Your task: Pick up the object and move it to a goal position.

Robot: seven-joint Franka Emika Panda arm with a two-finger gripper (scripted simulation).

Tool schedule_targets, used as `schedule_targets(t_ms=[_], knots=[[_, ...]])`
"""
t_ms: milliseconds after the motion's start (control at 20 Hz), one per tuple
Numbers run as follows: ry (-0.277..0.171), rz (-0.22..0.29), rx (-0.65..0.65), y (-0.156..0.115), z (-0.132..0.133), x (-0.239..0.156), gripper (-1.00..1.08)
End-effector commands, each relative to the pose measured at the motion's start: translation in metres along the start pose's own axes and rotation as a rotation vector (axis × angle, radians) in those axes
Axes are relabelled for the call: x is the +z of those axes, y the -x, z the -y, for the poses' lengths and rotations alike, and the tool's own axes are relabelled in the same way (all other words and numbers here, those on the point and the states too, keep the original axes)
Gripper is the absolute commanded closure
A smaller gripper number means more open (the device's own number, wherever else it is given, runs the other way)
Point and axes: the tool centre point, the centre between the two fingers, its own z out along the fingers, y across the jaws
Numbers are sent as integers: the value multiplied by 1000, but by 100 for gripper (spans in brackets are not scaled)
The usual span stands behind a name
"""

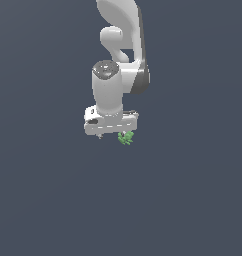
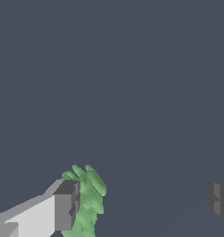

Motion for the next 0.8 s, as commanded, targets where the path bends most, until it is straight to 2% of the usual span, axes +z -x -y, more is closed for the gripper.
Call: schedule_targets(t_ms=[0, 750], knots=[[0, 4, -69, 6, 7, 6, -92], [-6, 24, -525, 51, 51, 38, -92]])
